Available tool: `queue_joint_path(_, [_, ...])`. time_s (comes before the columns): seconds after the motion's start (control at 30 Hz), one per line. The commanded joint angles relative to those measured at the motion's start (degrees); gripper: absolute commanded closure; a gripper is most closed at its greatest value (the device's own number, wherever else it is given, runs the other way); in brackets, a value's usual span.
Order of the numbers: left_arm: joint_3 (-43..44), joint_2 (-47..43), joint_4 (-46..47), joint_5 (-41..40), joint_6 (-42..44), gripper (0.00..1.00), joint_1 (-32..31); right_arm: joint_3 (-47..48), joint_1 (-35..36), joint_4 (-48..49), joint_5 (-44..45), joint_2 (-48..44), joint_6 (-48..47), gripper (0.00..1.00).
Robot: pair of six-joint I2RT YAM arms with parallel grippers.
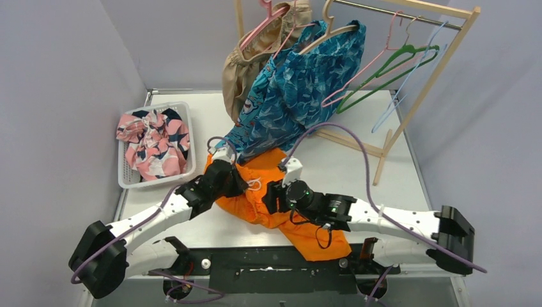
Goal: Remove the shorts from the hanger
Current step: Pick up the shorts at the center of the board.
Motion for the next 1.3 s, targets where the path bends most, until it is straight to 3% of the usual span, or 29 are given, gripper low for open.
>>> queue_joint_path(0.0, [13.0, -2.9, -7.0, -9.5, 13.0, 1.00, -8.0, 5.6, 0.1, -19.1, 22.0, -6.6, 9.9, 0.41])
queue_joint_path(0.13, [15.0, 1.7, -7.4, -19.5, 16.0, 1.00, -24.9, 9.6, 0.1, -35.4, 34.4, -8.9, 21.5, 0.40])
queue_joint_path(0.23, [13.5, 6.3, -10.5, -21.7, 10.6, 1.00, -28.8, 11.1, 0.4, -47.4, 40.4, -11.1, 35.7, 0.37])
queue_joint_path(0.3, [9.9, 6.6, -5.9, -18.8, 10.0, 1.00, -29.8, 9.6, 0.5, -49.3, 41.1, -13.4, 39.7, 0.36])
queue_joint_path(0.37, [6.6, 6.1, 0.2, -15.4, 10.8, 0.86, -30.7, 7.6, 0.5, -48.9, 41.2, -15.8, 41.5, 0.35])
queue_joint_path(0.43, [5.8, 6.5, 1.3, -14.6, 10.8, 0.58, -30.8, 5.9, 0.5, -49.1, 41.3, -18.0, 43.4, 0.32])
queue_joint_path(0.53, [6.4, 7.2, 2.4, -13.4, 12.4, 0.42, -30.8, 4.6, 0.5, -50.8, 41.6, -19.8, 45.9, 0.29])
queue_joint_path(0.83, [12.5, 18.2, 1.9, -15.4, 13.4, 0.16, -30.6, 2.4, 0.4, -44.7, 40.5, -20.5, 42.0, 0.20])
queue_joint_path(0.93, [13.2, 23.5, 3.4, -13.4, 13.1, 0.15, -30.4, 2.4, 0.4, -47.8, 41.4, -19.7, 46.4, 0.19])
queue_joint_path(1.03, [14.0, 27.8, 2.1, -12.2, 12.8, 0.26, -31.1, 2.0, 0.5, -49.3, 41.3, -19.6, 48.2, 0.19])
queue_joint_path(1.2, [12.3, 28.0, -1.8, -18.7, 9.5, 0.83, -31.6, 1.7, 0.4, -50.8, 41.2, -19.6, 49.2, 0.19])
queue_joint_path(1.27, [13.1, 25.5, -5.8, -22.9, 8.6, 1.00, -31.3, 1.6, 0.5, -50.7, 41.1, -19.7, 49.3, 0.19])
